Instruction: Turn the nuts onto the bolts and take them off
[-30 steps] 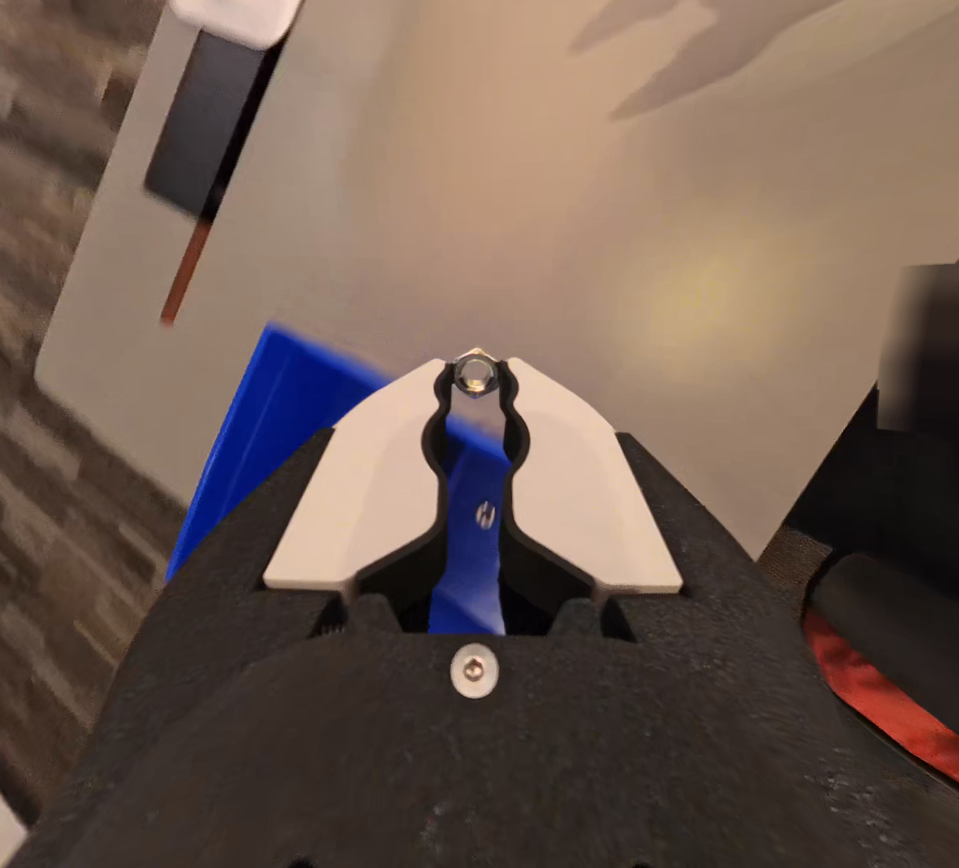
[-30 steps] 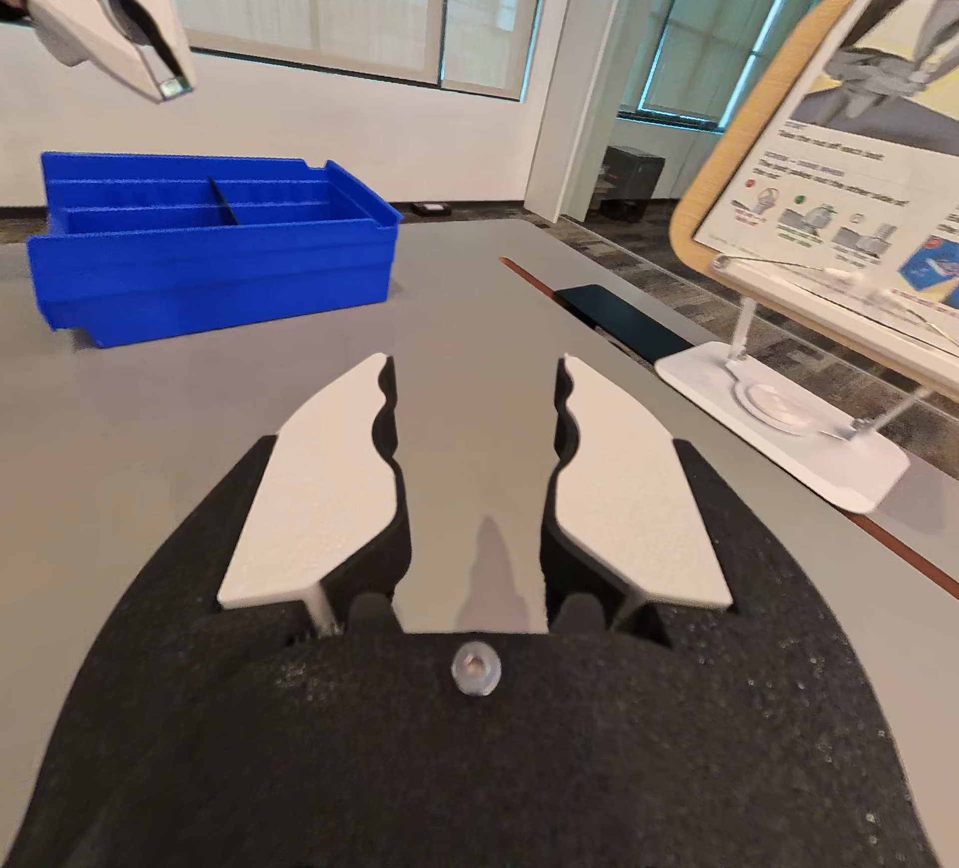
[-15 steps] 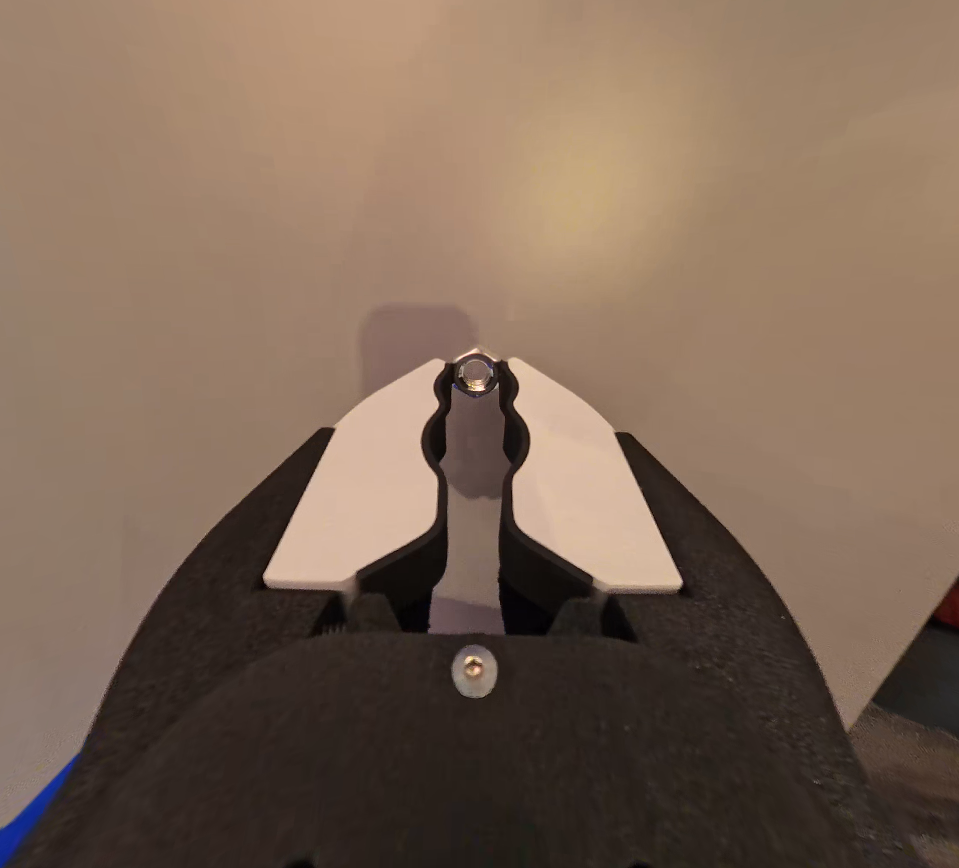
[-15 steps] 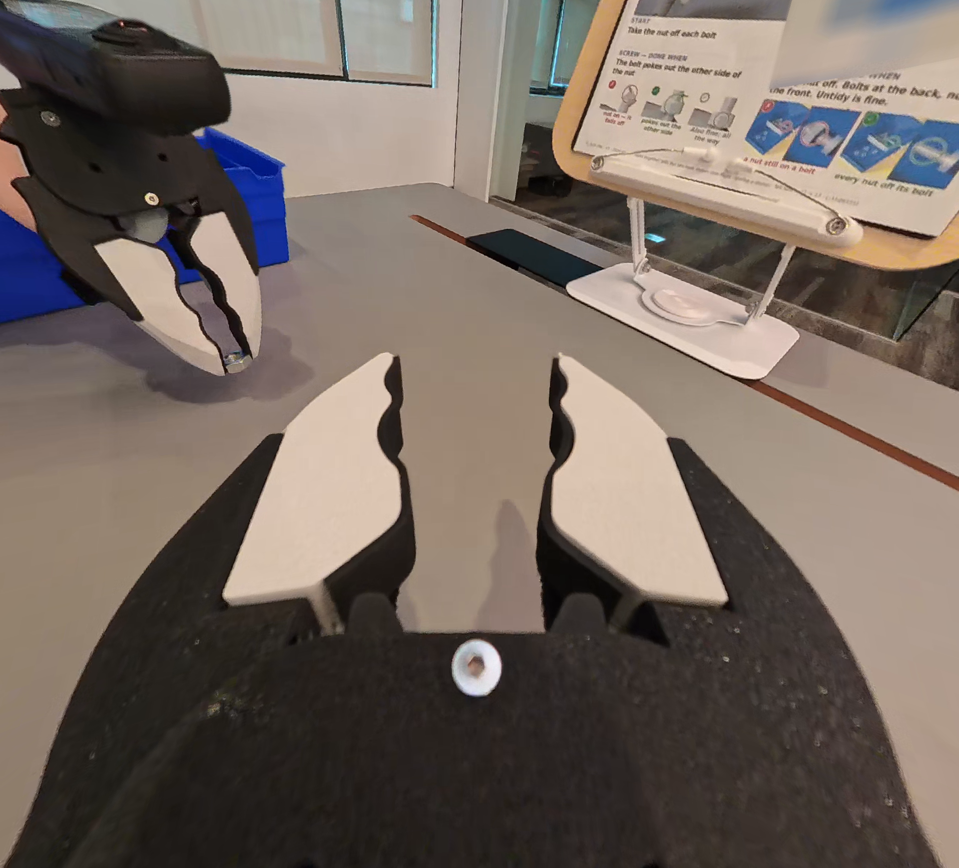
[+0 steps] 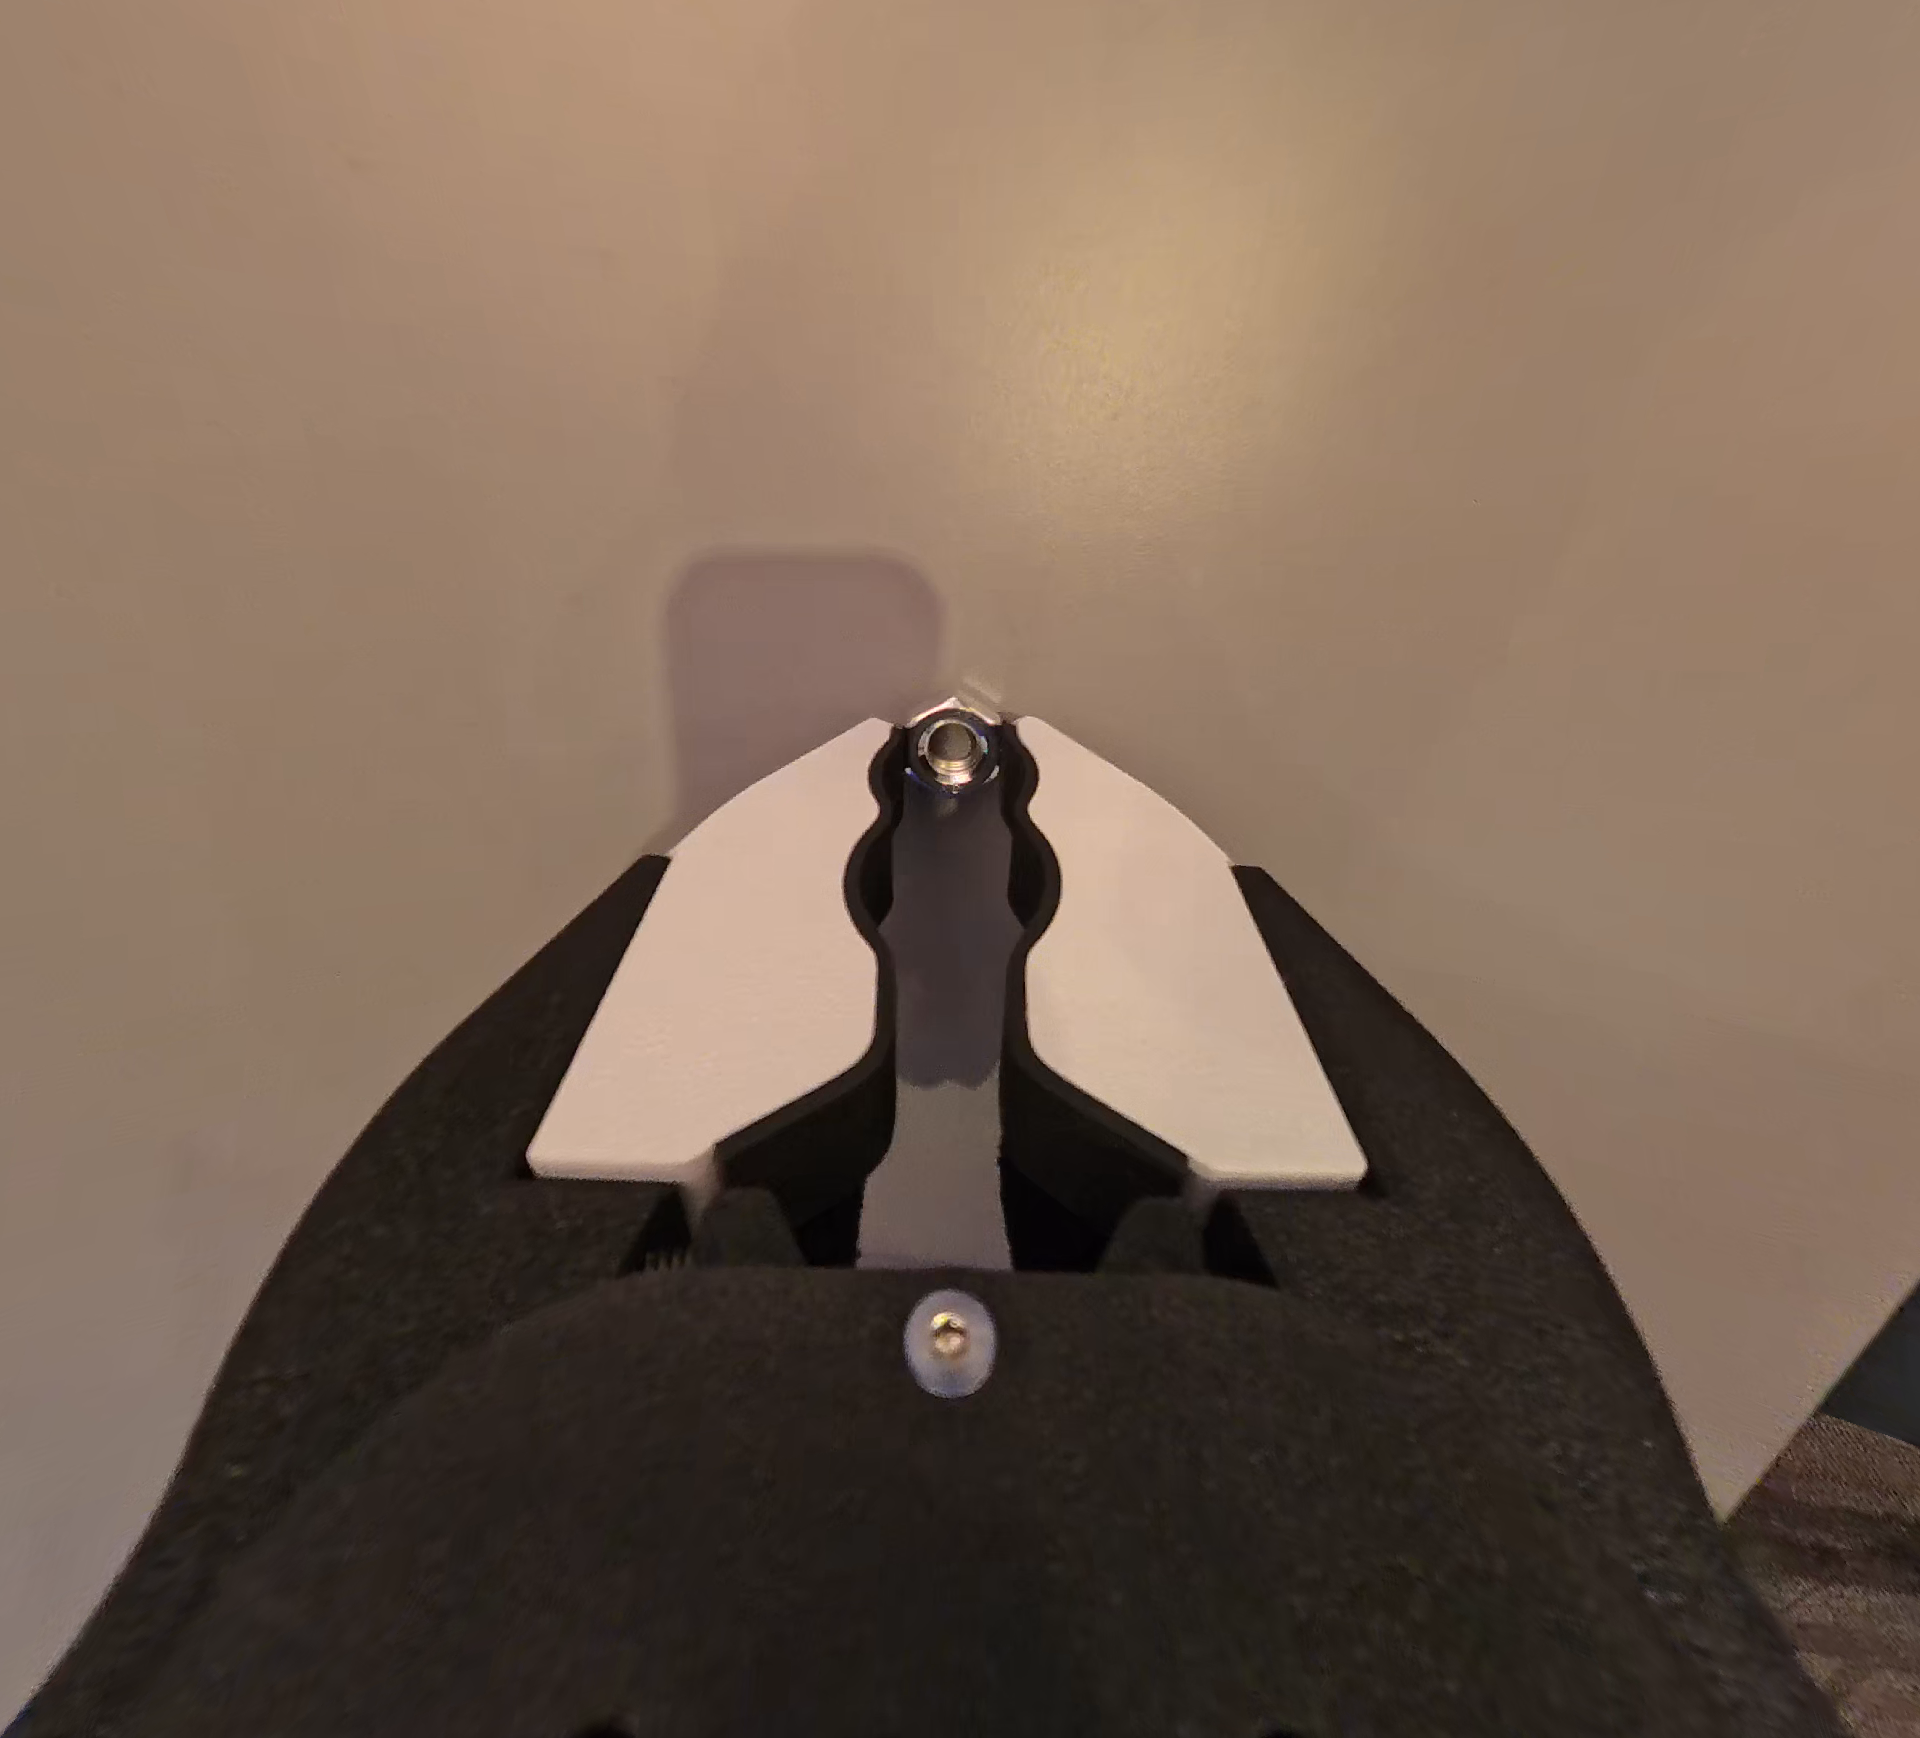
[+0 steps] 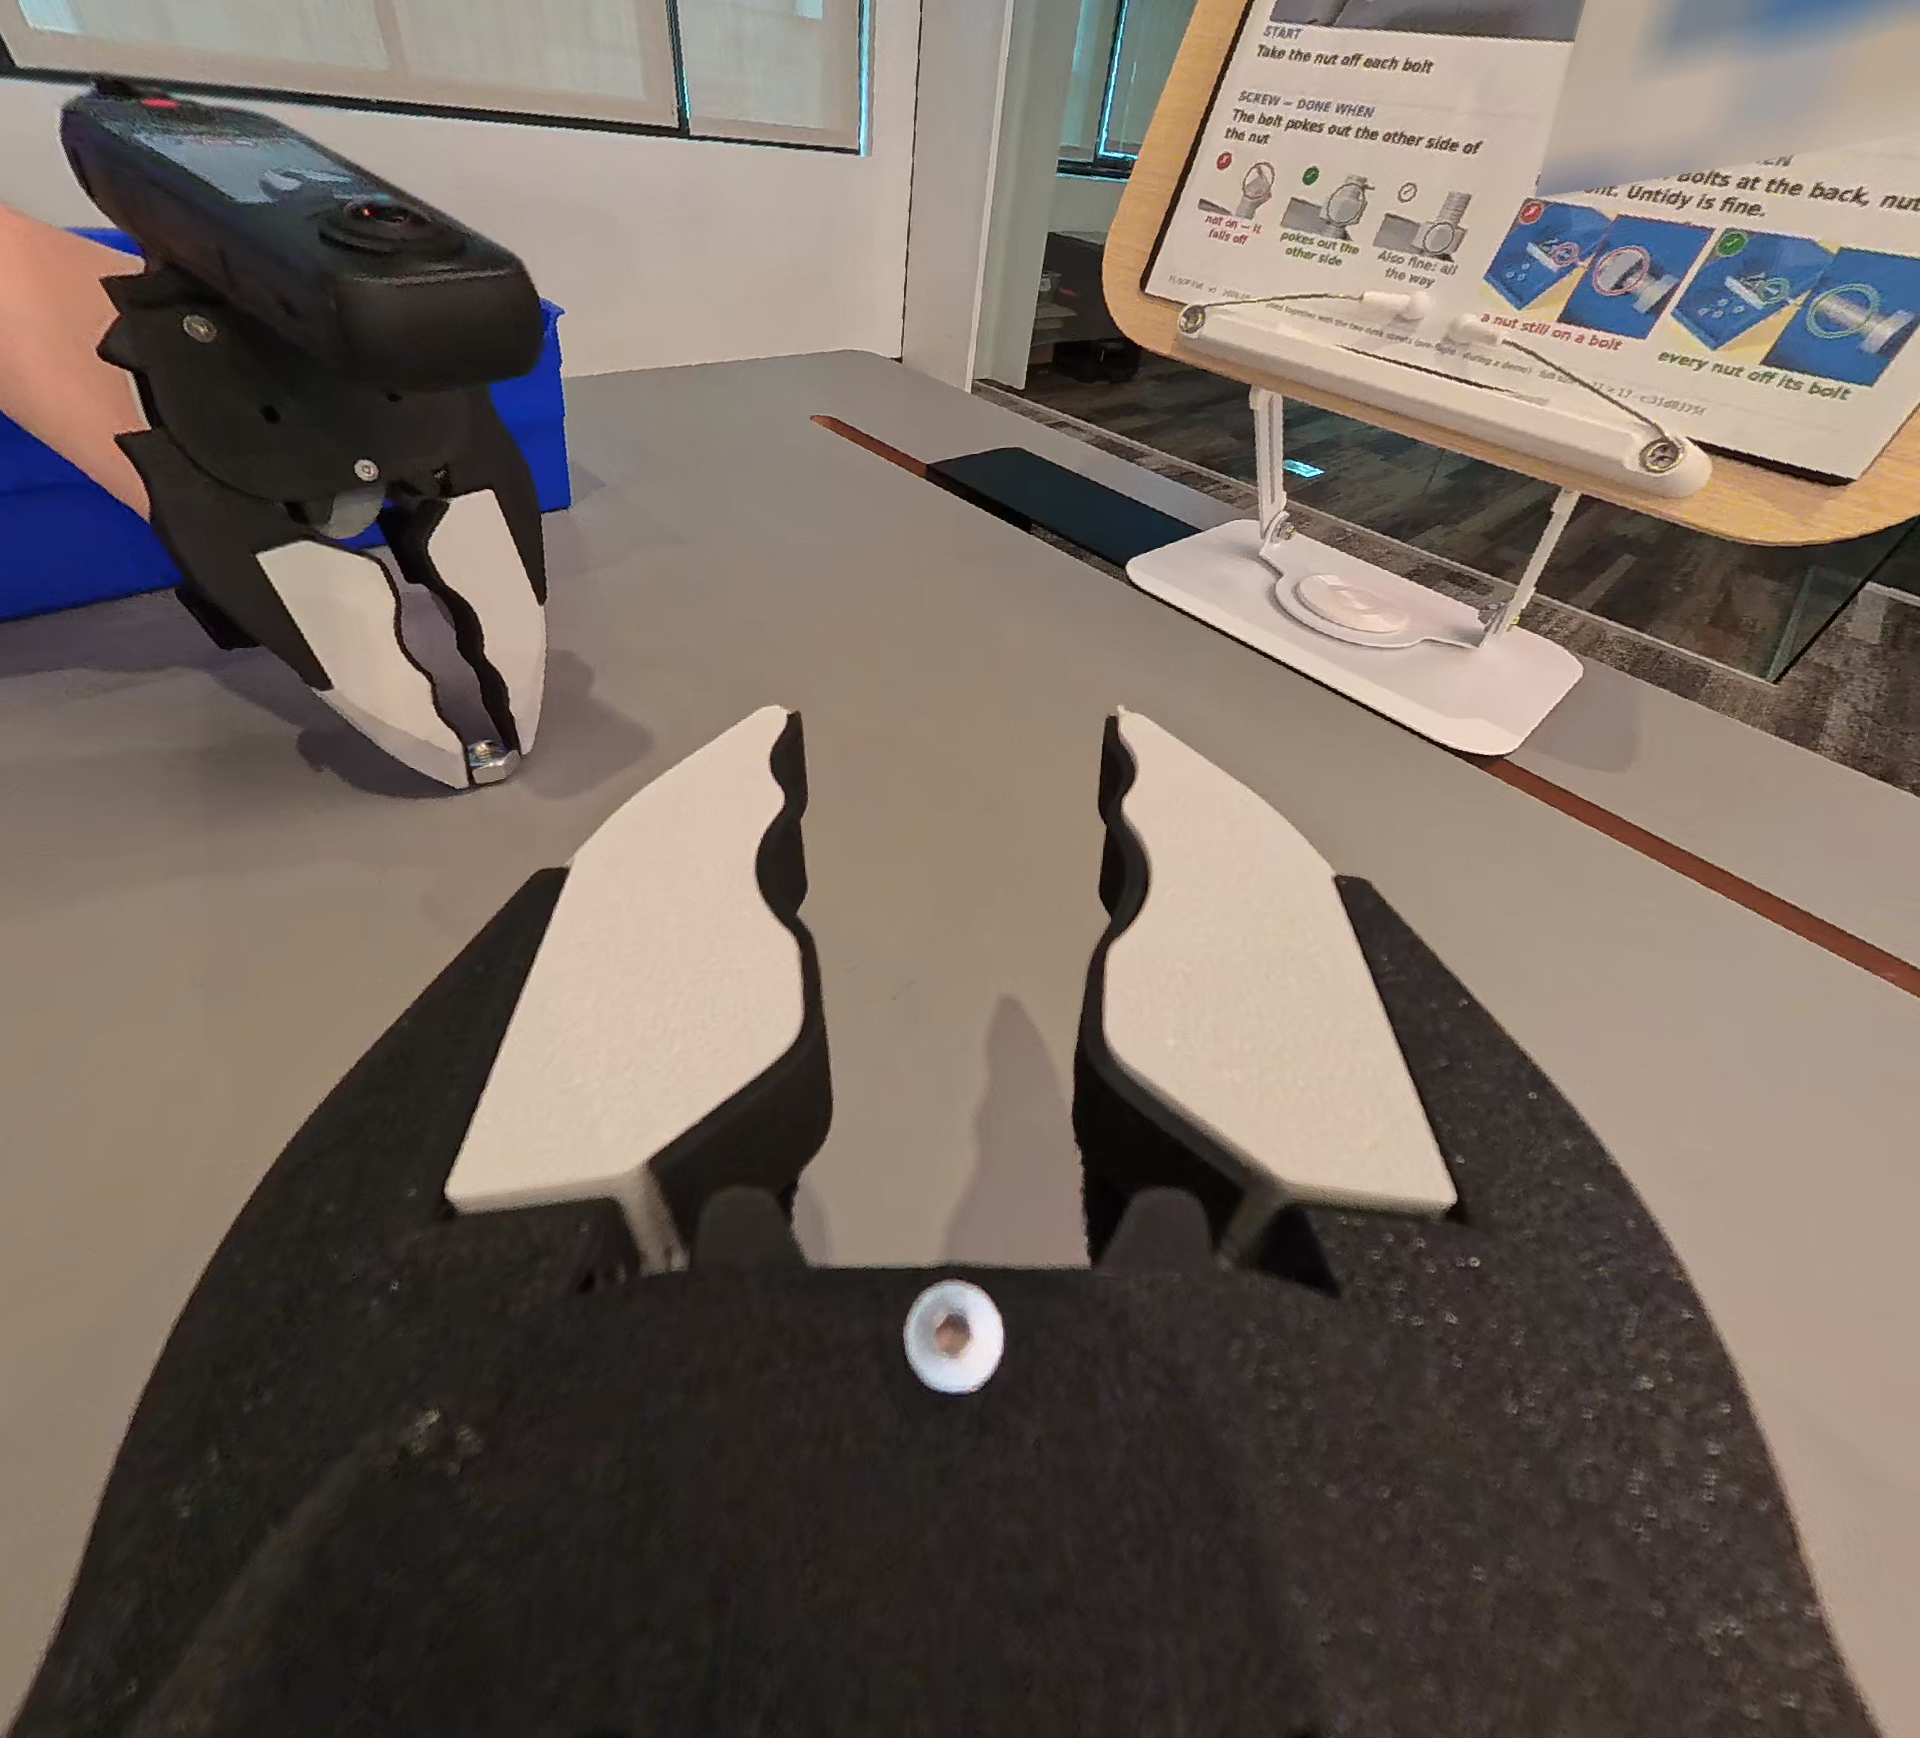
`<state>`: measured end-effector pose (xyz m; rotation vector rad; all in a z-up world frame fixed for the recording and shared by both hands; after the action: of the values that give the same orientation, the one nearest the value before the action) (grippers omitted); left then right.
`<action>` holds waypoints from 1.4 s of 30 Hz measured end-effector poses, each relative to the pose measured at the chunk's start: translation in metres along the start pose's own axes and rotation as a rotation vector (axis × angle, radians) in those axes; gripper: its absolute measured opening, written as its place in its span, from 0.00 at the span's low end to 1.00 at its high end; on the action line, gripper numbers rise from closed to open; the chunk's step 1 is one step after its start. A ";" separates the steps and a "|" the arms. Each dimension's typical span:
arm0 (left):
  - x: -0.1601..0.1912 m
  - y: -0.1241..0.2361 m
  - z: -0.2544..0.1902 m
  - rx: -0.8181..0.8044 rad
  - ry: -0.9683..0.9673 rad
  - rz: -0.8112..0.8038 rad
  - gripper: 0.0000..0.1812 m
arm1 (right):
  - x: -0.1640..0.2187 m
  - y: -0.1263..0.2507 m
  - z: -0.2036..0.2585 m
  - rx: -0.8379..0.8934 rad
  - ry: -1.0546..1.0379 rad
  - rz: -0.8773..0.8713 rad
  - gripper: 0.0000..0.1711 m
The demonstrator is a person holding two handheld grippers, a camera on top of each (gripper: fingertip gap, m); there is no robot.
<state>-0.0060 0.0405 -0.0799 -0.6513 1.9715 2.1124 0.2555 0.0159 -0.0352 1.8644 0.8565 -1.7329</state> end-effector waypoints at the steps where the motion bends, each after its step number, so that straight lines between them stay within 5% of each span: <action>1: 0.000 0.000 0.000 -0.003 0.000 -0.008 0.09 | 0.000 0.000 0.000 -0.001 0.003 0.003 0.31; 9: -0.002 0.017 0.002 -0.030 0.052 -0.122 0.28 | -0.001 0.001 0.000 -0.004 0.002 0.001 0.32; 14: -0.013 0.146 0.013 -0.209 0.081 -0.404 0.22 | -0.002 0.003 0.000 -0.005 -0.007 -0.006 0.32; 19: 0.065 0.248 0.044 -0.522 0.126 -0.152 0.24 | -0.003 0.001 0.002 -0.020 -0.007 -0.003 0.32; 27: 0.197 0.193 0.084 -0.386 0.495 0.142 0.21 | 0.002 -0.002 0.005 -0.025 0.020 0.043 0.32; 42: 0.213 0.145 0.106 -0.259 0.588 0.244 0.18 | 0.004 -0.003 0.004 -0.020 0.029 0.074 0.32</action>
<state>-0.2765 0.0946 -0.0379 -1.2609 2.1526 2.5731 0.2512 0.0158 -0.0398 1.8878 0.8031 -1.6512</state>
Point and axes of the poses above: each gripper's, where its closed fingertips meet, y back along the fingers, x out of its underside, z = x × y across the jaws, the point moved 9 cm from there along y, back along the fingers, and after that the axes turned 11 degrees about -z, right-handed, at the moved point
